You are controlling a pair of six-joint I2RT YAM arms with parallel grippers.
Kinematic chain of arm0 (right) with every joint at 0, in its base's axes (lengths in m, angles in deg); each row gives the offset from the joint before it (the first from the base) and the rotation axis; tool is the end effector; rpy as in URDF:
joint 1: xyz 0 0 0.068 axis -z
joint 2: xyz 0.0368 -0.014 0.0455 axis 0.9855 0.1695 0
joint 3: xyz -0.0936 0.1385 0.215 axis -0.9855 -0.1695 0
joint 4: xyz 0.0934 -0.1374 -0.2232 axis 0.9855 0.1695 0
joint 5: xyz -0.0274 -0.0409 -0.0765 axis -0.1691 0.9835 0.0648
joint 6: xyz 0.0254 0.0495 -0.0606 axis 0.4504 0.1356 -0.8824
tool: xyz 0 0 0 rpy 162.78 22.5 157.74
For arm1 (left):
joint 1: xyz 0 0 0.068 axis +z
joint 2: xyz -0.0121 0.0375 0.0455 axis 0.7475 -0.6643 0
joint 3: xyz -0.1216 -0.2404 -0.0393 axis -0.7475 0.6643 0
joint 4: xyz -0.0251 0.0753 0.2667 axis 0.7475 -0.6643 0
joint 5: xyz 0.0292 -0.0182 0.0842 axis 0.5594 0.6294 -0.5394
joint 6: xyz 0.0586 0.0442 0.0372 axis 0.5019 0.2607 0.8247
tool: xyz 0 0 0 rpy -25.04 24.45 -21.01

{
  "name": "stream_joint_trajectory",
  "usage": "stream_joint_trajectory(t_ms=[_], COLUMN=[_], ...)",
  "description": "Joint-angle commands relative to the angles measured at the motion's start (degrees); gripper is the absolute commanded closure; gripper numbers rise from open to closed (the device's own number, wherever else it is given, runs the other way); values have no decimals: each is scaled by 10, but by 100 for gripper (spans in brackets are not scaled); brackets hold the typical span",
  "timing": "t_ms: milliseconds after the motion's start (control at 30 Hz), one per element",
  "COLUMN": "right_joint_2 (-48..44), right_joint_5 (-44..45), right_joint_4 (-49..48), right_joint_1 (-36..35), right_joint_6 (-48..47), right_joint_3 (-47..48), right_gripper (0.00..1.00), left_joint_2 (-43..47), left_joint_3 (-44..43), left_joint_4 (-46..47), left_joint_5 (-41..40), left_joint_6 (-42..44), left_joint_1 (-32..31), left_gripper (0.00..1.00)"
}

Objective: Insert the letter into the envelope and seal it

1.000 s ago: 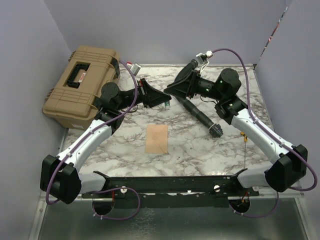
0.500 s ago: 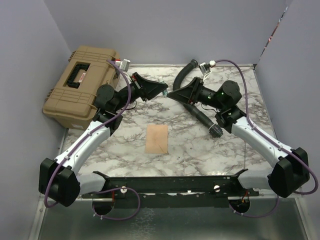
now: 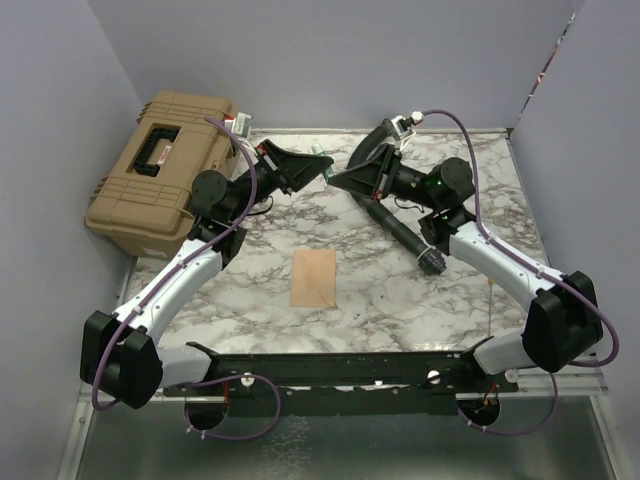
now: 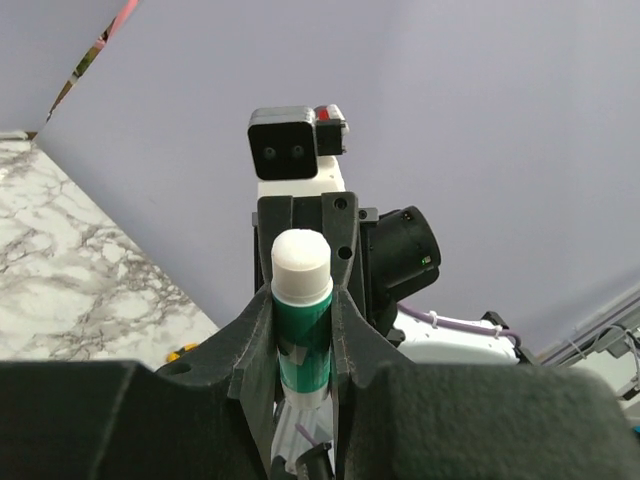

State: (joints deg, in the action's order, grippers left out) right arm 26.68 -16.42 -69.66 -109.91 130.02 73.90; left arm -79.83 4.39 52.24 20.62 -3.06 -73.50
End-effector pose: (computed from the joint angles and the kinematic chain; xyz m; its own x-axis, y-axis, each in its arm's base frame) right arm 0.2900 0.2227 0.3828 -0.7137 0.3560 -0.6033 -0.6627 -0.0642 0.7461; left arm 0.2792 -0.1731 0.4081 -0.5391 -0.5830 -0.6078 0.7023 0.0871 -0.7065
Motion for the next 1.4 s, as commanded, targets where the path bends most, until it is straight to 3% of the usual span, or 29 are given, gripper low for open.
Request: stream_joint_trajectory(t_ms=[0,67,167,300,600,700,800,933,967,1067,1100,1233,1367], right_joint_2=[18,22,20,23,63,96,127,103,91,50,28,-27,-30], right_joint_5=[-28,-47,-47,130,535,665,704,600,540,362,318,176,93], right_joint_4=[-17,8,143,334,316,288,315,365,384,410,398,302,203], right_joint_1=[-6,-10,-18,-32,-117,-147,-154,-151,-141,-76,-58,-19,-10], right_joint_6=[-6,-49,-242,-507,-759,-822,-797,-688,-640,-483,-436,-294,-178], right_joint_3=[28,42,69,107,120,134,168,174,179,171,157,92,59], right_gripper=[89,98,99,100,99,100,100,96,86,40,34,22,22], left_joint_2=[2,3,6,11,-21,-42,-68,-72,-71,-72,-67,-51,-39], left_joint_3=[2,3,13,16,-39,-69,-100,-132,-135,-141,-136,-109,-89], left_joint_4=[36,33,16,-50,-152,-210,-257,-304,-296,-255,-251,-205,-119], left_joint_5=[-17,-25,-46,-87,-173,-195,-178,-171,-152,-50,-27,61,131], left_joint_6=[-9,-7,4,53,76,23,-13,27,42,101,119,128,91], left_joint_1=[-3,-3,-3,-2,-2,5,22,37,40,56,61,77,77], left_gripper=[100,100,100,100,100,100,100,100,100,100,100,100,100])
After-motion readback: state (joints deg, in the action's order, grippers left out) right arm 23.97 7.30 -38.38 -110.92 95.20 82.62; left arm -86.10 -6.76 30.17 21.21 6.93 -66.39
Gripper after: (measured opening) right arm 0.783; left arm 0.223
